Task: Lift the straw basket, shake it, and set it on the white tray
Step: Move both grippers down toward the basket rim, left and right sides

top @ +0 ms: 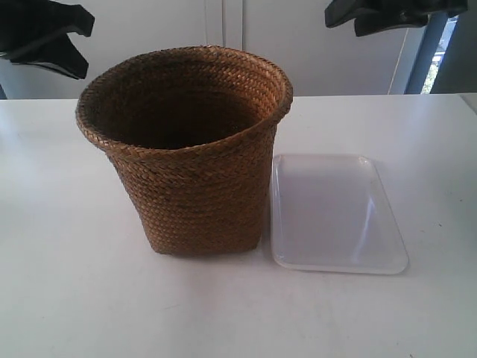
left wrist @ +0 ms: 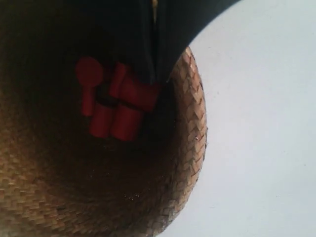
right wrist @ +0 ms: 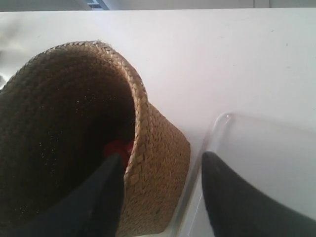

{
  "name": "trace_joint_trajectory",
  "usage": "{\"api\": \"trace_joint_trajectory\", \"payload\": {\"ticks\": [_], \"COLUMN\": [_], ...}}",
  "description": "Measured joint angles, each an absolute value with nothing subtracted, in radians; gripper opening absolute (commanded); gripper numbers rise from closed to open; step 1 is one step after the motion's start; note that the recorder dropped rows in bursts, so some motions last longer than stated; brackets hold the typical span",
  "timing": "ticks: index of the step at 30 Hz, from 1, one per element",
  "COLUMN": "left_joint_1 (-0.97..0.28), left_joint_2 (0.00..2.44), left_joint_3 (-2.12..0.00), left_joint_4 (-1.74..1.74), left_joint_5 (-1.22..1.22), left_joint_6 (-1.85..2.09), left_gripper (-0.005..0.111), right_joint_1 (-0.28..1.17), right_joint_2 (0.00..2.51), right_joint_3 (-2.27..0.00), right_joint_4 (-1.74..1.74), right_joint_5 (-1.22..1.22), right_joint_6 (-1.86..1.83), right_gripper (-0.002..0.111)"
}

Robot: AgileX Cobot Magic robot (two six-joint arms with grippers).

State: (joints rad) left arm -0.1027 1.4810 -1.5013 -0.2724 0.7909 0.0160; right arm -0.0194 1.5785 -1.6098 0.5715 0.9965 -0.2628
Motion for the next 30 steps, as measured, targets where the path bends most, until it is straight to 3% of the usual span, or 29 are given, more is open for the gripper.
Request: {"api": "trace_joint_trajectory", "payload": {"ticks": [5, 9, 13, 19, 30], "left_joint_1": [-0.082, -0.045, -0.036, -0.036, -0.034], "left_joint_2": [1.536, 1.556, 1.58, 1.589, 1.61], "left_joint_3": [-1.567, -1.571, -1.572, -1.574, -1.579], "left_joint_4": [-0.217, -0.205, -0.205, -0.226, -0.264], "left_joint_5": [0.845, 0.888, 0.918, 0.935, 0.926], "left_joint_6": [0.009, 0.009, 0.009, 0.009, 0.009], "left_gripper": [0.02, 0.04, 0.05, 0.05, 0.05], "right_joint_1": [-0.019, -0.019, 0.012, 0.039, 0.039], "right_joint_2": [1.589, 1.596, 1.641, 1.676, 1.754], "right_joint_3": [-1.612, -1.612, -1.614, -1.618, -1.618], "right_joint_4": [0.572, 0.621, 0.649, 0.732, 0.746], "right_joint_5": [0.969, 0.971, 1.022, 0.938, 1.038], "right_joint_6": [-0.243, -0.231, -0.229, -0.229, -0.239], "right_gripper": [0.053, 0.066, 0.066, 0.067, 0.071]}}
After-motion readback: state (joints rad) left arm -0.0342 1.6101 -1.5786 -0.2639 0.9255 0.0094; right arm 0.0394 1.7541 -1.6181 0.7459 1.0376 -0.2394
